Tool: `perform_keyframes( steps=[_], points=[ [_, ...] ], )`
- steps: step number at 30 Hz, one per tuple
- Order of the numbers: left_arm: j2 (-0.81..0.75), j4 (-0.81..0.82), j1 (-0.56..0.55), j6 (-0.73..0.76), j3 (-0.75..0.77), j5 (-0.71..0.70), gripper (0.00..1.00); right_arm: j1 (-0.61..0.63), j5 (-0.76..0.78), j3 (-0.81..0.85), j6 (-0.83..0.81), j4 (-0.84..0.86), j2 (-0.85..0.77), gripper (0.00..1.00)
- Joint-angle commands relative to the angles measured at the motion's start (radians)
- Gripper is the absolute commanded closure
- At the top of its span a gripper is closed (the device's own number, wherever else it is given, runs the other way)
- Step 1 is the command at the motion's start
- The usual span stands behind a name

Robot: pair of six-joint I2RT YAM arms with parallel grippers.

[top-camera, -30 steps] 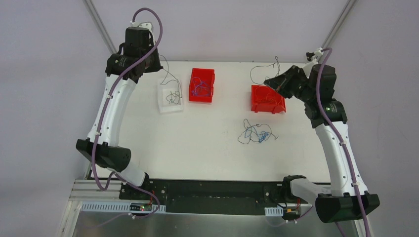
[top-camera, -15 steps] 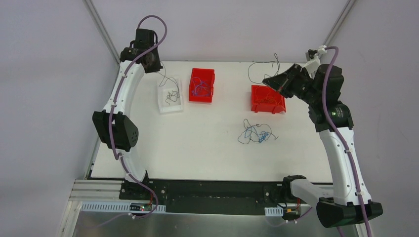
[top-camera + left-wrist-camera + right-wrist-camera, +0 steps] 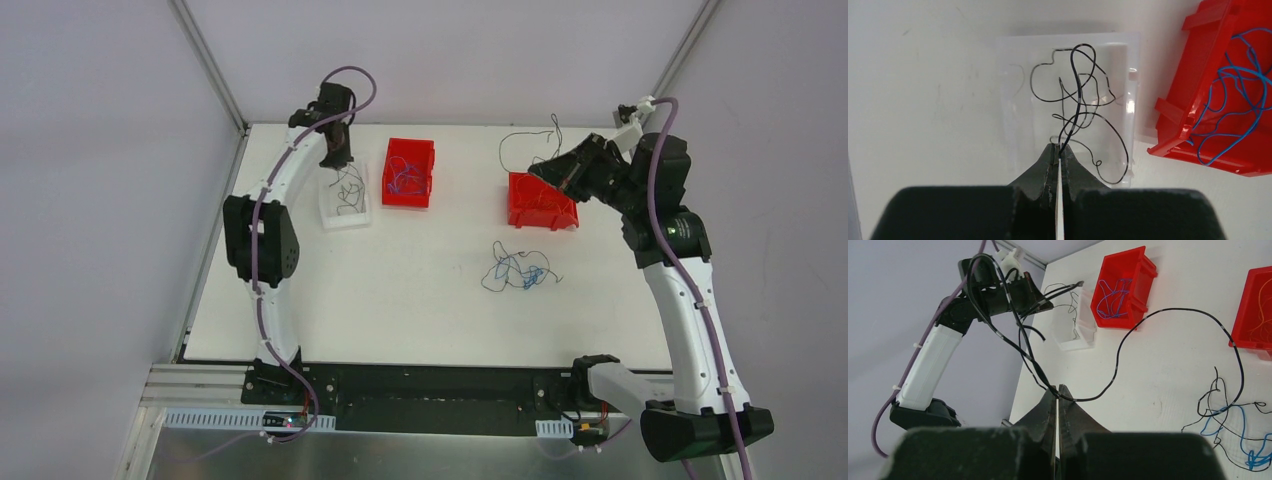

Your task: Untangle the cables

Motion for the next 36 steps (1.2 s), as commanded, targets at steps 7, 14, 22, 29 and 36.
perform_keyframes(
  steps=[7,14,22,29,36],
  points=[
    [0.113,0.021,-0.031,-0.017,-0.022,-0.071,1.0,0.007,-0.035,-0.012,0.015,0.027,-0.035,1.0],
    [0.165,0.021,-0.025,-0.029,-0.025,-0.106,1.0,0.008,-0.029,-0.042,0.019,0.019,-0.058,1.0],
    [0.245,0.021,-0.015,-0.057,0.01,-0.07,1.0,0.008,-0.024,-0.049,0.016,-0.004,-0.065,1.0],
    [0.035,0.078,-0.015,-0.099,-0.118,-0.041,0.79,0.012,-0.036,-0.083,0.038,0.009,-0.053,1.0],
    [-0.163,0.089,-0.017,-0.138,-0.23,0.064,0.53,0.103,-0.017,-0.119,0.072,0.085,0.019,1.0]
  ],
)
